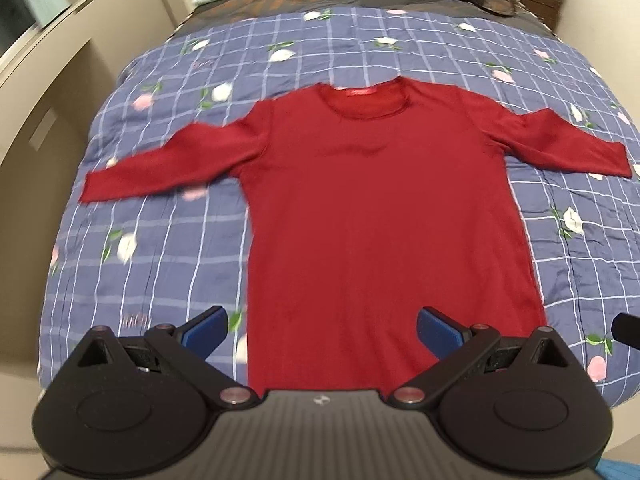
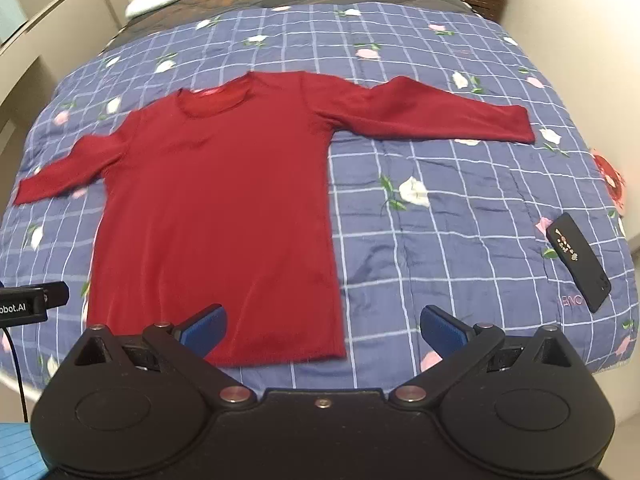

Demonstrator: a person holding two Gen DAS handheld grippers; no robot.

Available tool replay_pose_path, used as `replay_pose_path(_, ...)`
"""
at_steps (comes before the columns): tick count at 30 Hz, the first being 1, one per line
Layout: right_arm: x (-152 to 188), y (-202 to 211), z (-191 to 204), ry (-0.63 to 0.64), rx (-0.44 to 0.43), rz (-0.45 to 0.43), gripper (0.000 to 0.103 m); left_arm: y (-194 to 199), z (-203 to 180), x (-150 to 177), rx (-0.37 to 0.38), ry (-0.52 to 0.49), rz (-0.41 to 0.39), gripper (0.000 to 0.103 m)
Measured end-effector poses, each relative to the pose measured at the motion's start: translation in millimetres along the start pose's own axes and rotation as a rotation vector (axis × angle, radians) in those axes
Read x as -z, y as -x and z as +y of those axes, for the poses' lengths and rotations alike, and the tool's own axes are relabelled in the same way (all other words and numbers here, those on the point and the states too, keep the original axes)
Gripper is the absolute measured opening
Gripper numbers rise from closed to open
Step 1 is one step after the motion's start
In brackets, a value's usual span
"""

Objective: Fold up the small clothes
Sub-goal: 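Lower the right tool onto the sweater sleeve cuff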

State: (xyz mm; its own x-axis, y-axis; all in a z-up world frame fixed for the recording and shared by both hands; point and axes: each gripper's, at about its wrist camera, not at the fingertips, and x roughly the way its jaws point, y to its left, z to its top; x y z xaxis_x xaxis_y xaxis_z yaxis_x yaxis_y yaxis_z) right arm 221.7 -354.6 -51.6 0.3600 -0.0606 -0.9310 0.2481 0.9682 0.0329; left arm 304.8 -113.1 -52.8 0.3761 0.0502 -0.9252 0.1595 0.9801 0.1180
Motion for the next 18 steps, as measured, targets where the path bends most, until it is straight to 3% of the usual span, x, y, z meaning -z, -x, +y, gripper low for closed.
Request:
replay_pose_path(3,-8,-4,0,-0.067,-0.012,0.007,0.103,-13,-4,-14,0.020,-0.051,-0.003,0.103)
replay_pose_path(6,-10,-8,-1,-0.121,-0.038,0.023,0.103,-16,-10,-29,0.095,-0.055,-0.041,0.103)
replay_pose_path(11,-11,2,-15,-0.219,-0.164,-0.041,0.103,-14,-19,-55,0.209,-0.021,-0.108,0.103)
replay_pose_path(15,-18,6,-27,-0.256,-0.160,-0.085,0.103,-11,-30,-73,0.246,-0.049,-0.149,0.103)
replay_pose_path(18,-27,9,-38,-0.259,-0.131,-0.129,0.103,-7,-36,-88,0.222,-0.068,-0.202,0.103)
